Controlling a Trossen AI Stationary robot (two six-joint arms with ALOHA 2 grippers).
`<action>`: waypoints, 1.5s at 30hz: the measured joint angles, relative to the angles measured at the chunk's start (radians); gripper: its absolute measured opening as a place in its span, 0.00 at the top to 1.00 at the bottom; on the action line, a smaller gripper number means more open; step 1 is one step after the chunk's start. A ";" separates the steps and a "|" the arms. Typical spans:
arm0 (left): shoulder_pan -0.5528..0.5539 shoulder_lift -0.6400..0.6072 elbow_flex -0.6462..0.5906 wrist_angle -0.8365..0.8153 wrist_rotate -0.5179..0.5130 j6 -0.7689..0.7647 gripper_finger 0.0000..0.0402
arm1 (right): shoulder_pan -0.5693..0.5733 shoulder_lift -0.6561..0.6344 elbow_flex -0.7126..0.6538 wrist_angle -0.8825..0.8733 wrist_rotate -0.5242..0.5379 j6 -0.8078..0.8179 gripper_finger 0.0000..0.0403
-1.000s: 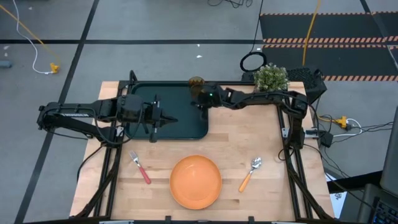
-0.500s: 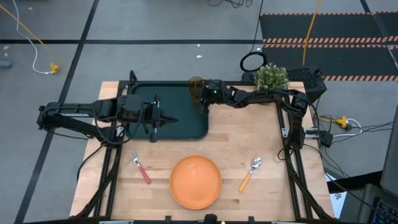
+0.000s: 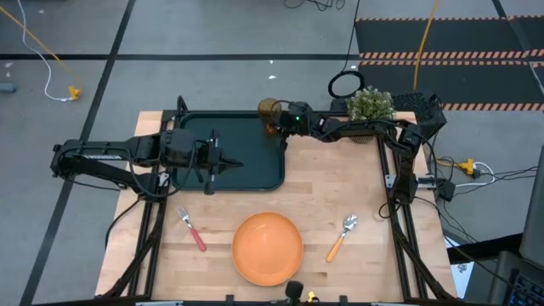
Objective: Pick and place plate/cup/fork/spoon on tray
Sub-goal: Put the orange cup on the black tray, then put the orange plate on the black tray to the bottom left of the orange cup
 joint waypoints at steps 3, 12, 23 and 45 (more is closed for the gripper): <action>0.000 0.000 0.000 0.000 0.000 0.000 0.96 | -0.010 0.000 0.000 0.000 0.000 -0.001 1.00; 0.000 0.000 0.000 -0.005 0.000 -0.026 0.96 | -0.019 -0.009 0.000 -0.012 -0.001 0.025 1.00; -0.056 0.077 0.001 -0.085 -0.006 0.001 0.96 | 0.075 -0.227 0.000 -0.220 0.000 0.071 1.00; -0.341 0.535 0.170 -0.356 -0.025 -0.123 0.91 | 0.189 -0.799 -0.361 -0.172 0.002 0.180 1.00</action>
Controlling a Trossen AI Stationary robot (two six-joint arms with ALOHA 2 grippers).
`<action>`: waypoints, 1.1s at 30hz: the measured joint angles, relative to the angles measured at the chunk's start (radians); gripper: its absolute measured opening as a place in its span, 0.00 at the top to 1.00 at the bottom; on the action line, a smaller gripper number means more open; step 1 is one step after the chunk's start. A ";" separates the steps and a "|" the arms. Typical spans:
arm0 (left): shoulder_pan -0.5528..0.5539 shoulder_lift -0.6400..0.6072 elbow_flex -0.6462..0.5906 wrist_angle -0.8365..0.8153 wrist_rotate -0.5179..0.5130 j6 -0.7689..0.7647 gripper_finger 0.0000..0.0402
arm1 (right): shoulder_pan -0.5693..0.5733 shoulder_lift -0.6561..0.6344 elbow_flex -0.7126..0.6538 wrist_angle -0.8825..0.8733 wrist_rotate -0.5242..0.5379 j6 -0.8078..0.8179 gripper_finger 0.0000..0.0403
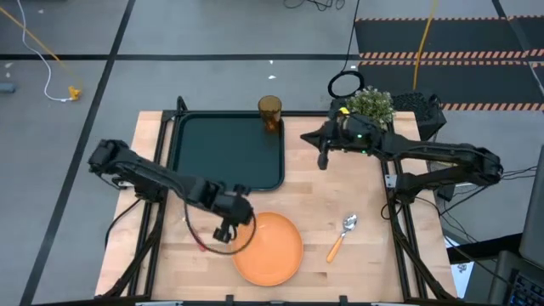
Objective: Pick and place plate/cup/fork/spoon on tray
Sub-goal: Put the orange plate on the black tray to the bottom left of the orange cup
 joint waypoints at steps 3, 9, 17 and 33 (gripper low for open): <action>-0.038 0.047 0.000 -0.020 0.000 -0.032 0.82 | 0.003 -0.042 -0.027 0.000 -0.001 0.021 1.00; -0.121 0.126 0.000 -0.036 -0.003 0.017 0.65 | 0.003 -0.078 -0.095 -0.002 -0.004 0.087 1.00; -0.206 0.199 0.000 -0.038 -0.003 0.178 0.57 | 0.024 -0.077 -0.160 -0.002 -0.004 0.163 1.00; -0.272 0.200 -0.061 0.038 -0.064 0.518 0.56 | 0.115 -0.077 -0.175 -0.001 0.051 0.152 1.00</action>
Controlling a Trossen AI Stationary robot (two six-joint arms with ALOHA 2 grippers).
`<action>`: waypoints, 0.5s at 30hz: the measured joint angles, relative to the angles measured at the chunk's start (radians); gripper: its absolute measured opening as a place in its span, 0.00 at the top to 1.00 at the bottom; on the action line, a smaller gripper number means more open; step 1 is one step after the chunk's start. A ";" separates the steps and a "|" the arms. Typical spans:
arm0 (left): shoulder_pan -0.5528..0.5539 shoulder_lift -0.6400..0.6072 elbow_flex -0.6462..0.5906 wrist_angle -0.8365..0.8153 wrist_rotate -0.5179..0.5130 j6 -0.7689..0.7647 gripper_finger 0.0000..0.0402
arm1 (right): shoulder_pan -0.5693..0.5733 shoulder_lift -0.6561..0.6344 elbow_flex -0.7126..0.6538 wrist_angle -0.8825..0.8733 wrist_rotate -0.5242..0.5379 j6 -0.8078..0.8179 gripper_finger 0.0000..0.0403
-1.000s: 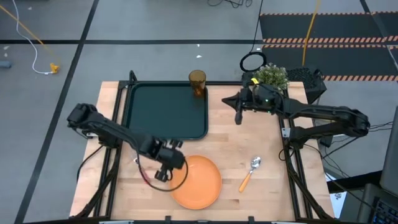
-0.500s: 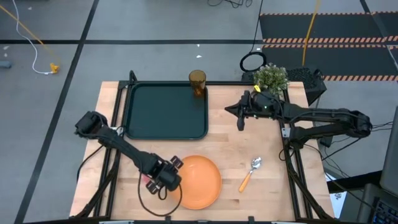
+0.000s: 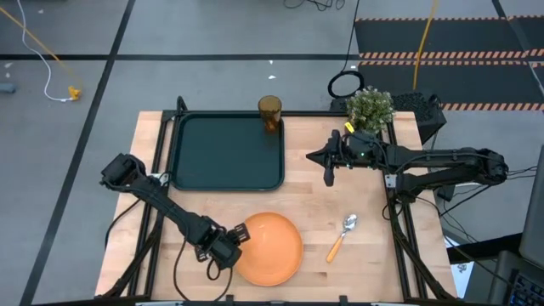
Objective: Pick and place plate/cup/fork/spoon on tray
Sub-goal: Put the orange plate on the black tray to the bottom left of the orange cup
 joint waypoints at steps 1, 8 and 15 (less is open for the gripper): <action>0.000 0.000 -0.003 0.015 -0.004 0.008 0.56 | 0.000 0.000 0.000 0.000 0.000 -0.003 1.00; 0.000 0.000 -0.052 0.112 0.004 0.062 0.60 | 0.000 0.000 0.000 0.000 0.000 -0.021 1.00; 0.010 0.000 -0.063 0.114 0.005 0.101 0.77 | -0.001 0.000 0.000 -0.006 0.000 -0.022 1.00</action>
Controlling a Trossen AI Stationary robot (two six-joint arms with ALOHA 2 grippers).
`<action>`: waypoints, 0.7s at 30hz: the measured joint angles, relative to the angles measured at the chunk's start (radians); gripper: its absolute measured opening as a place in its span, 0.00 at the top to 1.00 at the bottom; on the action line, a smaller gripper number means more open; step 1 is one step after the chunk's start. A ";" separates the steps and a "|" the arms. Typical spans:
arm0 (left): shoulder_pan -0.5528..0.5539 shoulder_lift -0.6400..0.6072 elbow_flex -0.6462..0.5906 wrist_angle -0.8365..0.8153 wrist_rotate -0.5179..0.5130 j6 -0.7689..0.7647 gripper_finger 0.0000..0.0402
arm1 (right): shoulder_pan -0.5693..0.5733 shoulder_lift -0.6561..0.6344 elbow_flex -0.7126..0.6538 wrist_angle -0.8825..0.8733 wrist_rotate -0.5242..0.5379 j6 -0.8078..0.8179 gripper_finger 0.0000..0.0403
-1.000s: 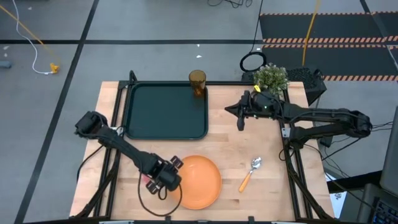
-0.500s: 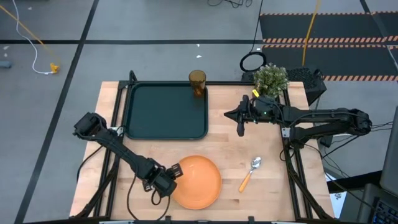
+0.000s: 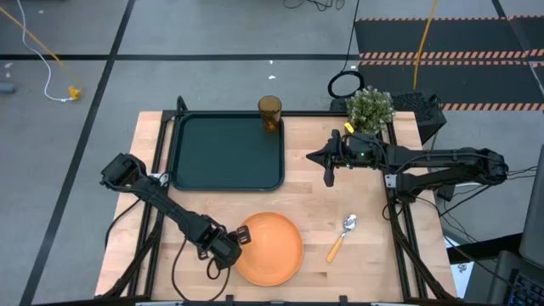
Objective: Pick and place plate/cup/fork/spoon on tray
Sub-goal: Put the orange plate on the black tray to the bottom left of the orange cup
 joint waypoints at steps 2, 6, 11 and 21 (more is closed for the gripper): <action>0.005 0.000 0.000 0.000 0.000 -0.003 0.83 | 0.000 0.000 0.000 0.000 0.000 0.000 1.00; 0.017 0.000 0.000 0.002 -0.058 -0.033 0.96 | 0.000 0.000 0.000 0.000 0.000 0.000 1.00; 0.025 0.000 0.008 -0.004 -0.152 -0.067 0.96 | 0.000 0.000 0.000 -0.001 0.000 0.000 1.00; 0.018 -0.044 0.078 -0.017 -0.192 -0.031 0.97 | 0.000 0.000 0.000 -0.002 0.000 0.000 1.00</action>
